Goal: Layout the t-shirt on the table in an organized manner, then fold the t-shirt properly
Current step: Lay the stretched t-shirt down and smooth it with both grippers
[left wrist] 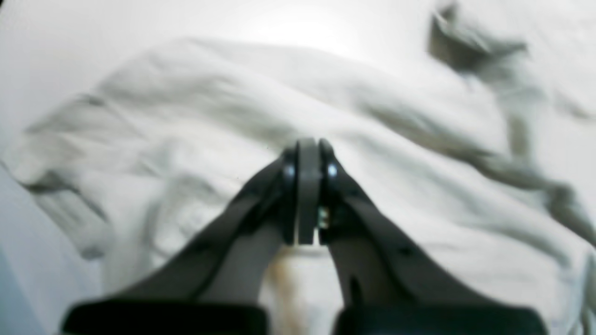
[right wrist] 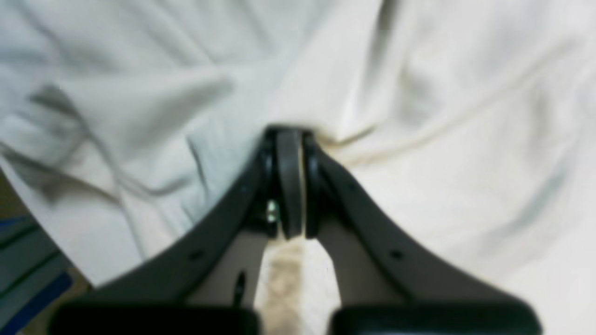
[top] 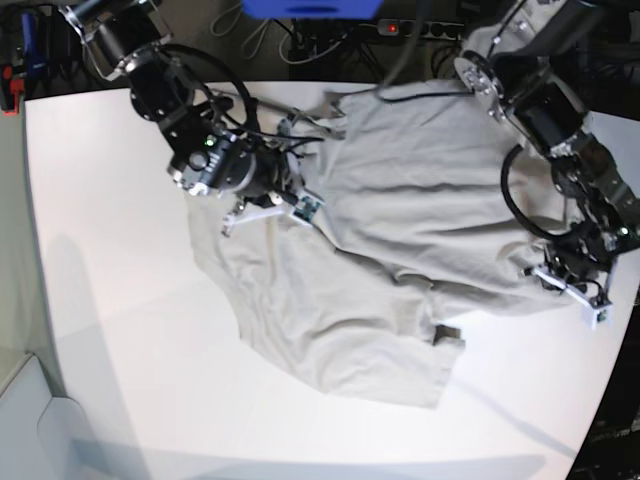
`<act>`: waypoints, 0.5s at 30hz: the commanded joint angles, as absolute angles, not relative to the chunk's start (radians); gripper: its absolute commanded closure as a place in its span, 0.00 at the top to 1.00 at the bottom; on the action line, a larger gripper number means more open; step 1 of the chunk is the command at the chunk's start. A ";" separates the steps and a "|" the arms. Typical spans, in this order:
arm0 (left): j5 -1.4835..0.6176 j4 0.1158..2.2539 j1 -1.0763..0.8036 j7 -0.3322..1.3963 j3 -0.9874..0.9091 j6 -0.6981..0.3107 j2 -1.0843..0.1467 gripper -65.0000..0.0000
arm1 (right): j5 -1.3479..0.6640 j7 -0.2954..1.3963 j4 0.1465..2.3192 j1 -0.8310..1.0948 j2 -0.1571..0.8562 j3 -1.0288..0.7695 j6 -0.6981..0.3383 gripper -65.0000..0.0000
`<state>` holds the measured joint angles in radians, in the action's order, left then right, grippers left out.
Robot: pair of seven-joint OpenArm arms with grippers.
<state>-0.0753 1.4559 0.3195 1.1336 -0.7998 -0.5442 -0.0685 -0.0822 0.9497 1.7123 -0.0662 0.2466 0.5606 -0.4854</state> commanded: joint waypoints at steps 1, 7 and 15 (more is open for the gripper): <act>-0.079 1.526 0.298 1.144 -0.802 -0.542 -0.067 0.00 | -0.077 0.949 1.758 -0.093 0.257 0.530 -0.490 0.01; -0.074 1.716 0.073 1.167 -0.802 -0.542 0.019 0.00 | -0.077 0.964 1.802 -0.173 0.286 0.395 -0.492 0.01; -0.077 1.607 -0.082 1.032 -0.803 -0.542 -0.008 0.00 | -0.079 0.949 1.626 -0.271 0.263 0.377 -0.495 0.01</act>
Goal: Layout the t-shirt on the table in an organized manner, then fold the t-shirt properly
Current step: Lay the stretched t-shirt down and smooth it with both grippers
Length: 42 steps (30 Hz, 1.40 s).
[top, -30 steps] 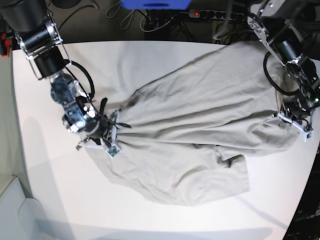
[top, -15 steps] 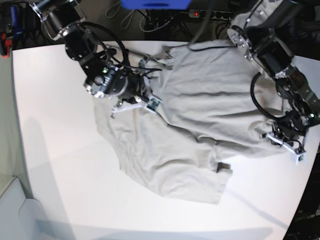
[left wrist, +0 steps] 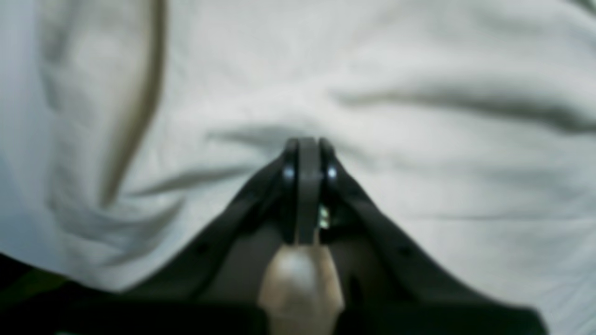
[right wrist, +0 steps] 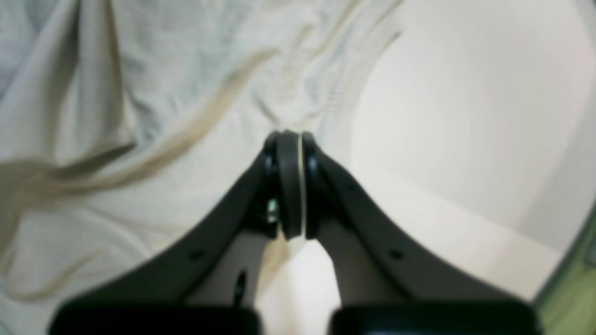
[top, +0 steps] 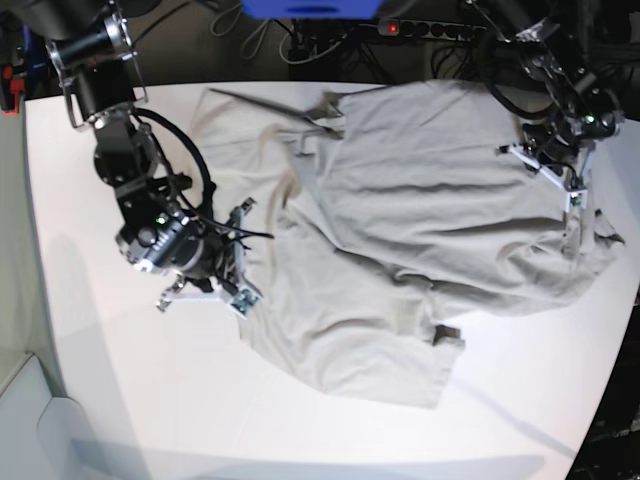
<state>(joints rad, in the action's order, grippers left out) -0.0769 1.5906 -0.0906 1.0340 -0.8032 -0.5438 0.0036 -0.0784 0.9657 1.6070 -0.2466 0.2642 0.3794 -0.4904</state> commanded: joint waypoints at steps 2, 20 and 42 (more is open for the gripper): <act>-0.071 1.561 -0.082 1.009 -0.803 -0.542 -0.015 0.00 | -0.079 0.912 1.557 -0.292 0.229 0.378 -0.495 0.01; -0.070 1.360 0.062 0.944 -0.803 -0.535 -0.174 0.00 | -0.076 0.656 0.983 -0.437 0.266 0.374 -0.490 0.01; -0.081 1.465 0.278 1.075 -0.803 -0.545 -0.177 0.00 | -0.076 0.920 1.906 -0.031 0.401 0.259 -0.490 0.01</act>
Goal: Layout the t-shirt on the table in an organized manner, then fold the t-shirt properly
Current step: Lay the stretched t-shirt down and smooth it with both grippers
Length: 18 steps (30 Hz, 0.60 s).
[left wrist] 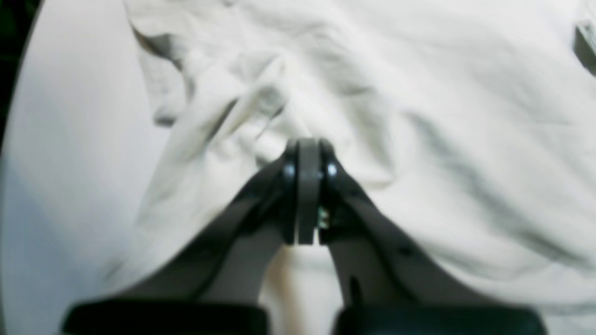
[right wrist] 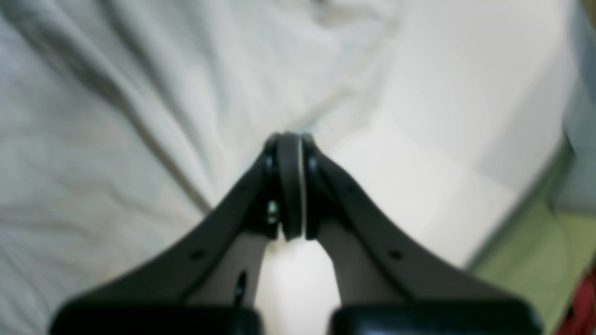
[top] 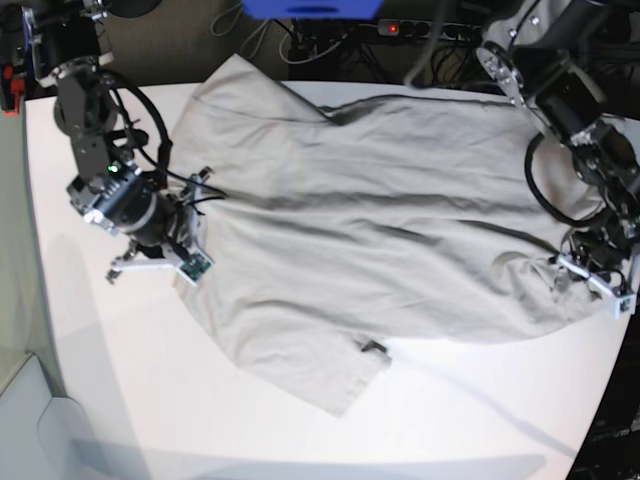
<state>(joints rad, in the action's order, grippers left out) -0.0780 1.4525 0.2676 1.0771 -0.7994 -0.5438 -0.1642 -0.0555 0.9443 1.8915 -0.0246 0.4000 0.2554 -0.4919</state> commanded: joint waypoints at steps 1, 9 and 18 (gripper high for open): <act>-0.081 1.503 0.243 1.078 -0.803 -0.545 -0.166 0.00 | -0.076 0.920 1.937 -0.007 0.403 0.243 -0.490 0.01; -0.070 1.598 -0.010 1.018 -0.802 -0.687 -0.171 0.01 | -0.077 0.917 1.988 0.174 0.334 0.191 -0.490 0.04; -0.068 1.497 -0.059 0.992 -0.797 -0.694 -0.183 0.01 | -0.077 0.912 1.931 0.248 0.265 0.193 -0.490 0.21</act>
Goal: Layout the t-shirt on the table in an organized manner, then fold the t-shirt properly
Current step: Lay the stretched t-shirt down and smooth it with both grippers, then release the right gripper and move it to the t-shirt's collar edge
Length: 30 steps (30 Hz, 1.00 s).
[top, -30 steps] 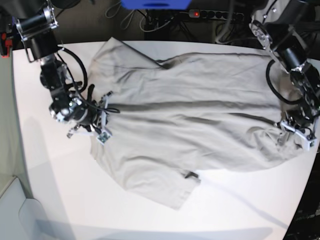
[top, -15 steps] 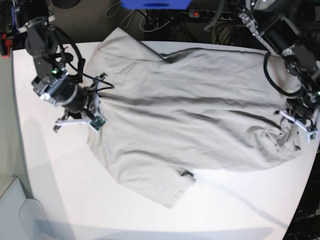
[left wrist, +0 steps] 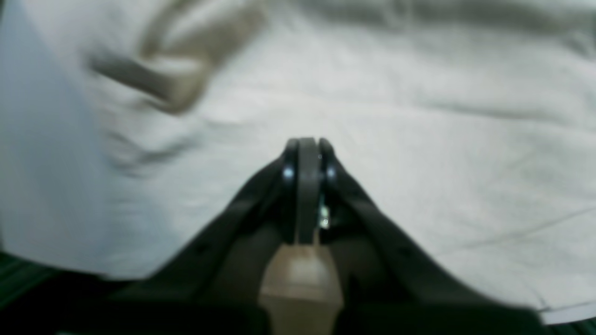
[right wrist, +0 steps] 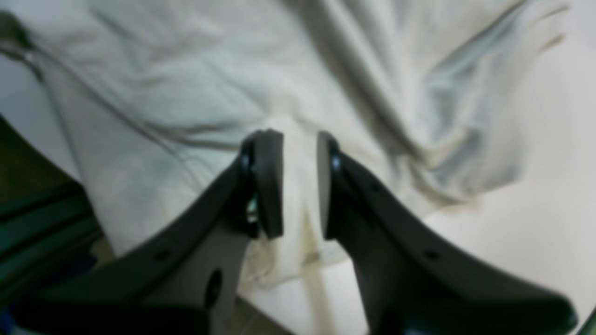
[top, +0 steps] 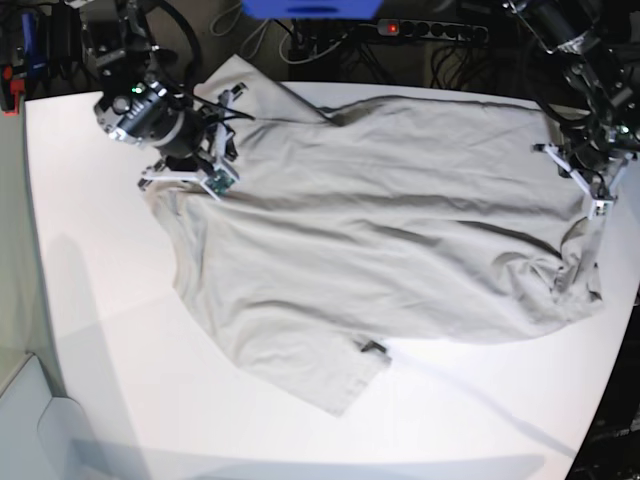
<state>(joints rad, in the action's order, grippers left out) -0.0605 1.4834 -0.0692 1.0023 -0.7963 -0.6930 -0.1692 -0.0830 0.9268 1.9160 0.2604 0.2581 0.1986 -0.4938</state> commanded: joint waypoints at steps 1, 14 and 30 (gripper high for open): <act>-0.068 1.465 -0.058 0.970 -0.796 -0.693 -0.185 0.01 | -0.077 0.912 1.902 0.229 0.260 0.193 -0.492 0.21; -0.068 1.241 0.079 0.894 -0.794 -0.693 -0.186 0.00 | -0.077 0.753 1.345 -0.150 0.254 0.194 -0.495 0.22; -0.077 1.303 0.024 0.914 -0.802 -0.698 -0.199 0.00 | -0.077 1.027 1.977 -0.054 0.318 0.186 -0.495 0.23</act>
<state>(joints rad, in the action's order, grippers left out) -0.1024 1.2991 0.0261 0.8845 -0.8009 -0.7006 -0.1860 -0.0898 1.0348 1.9678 -0.0303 0.3084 0.1955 -0.4988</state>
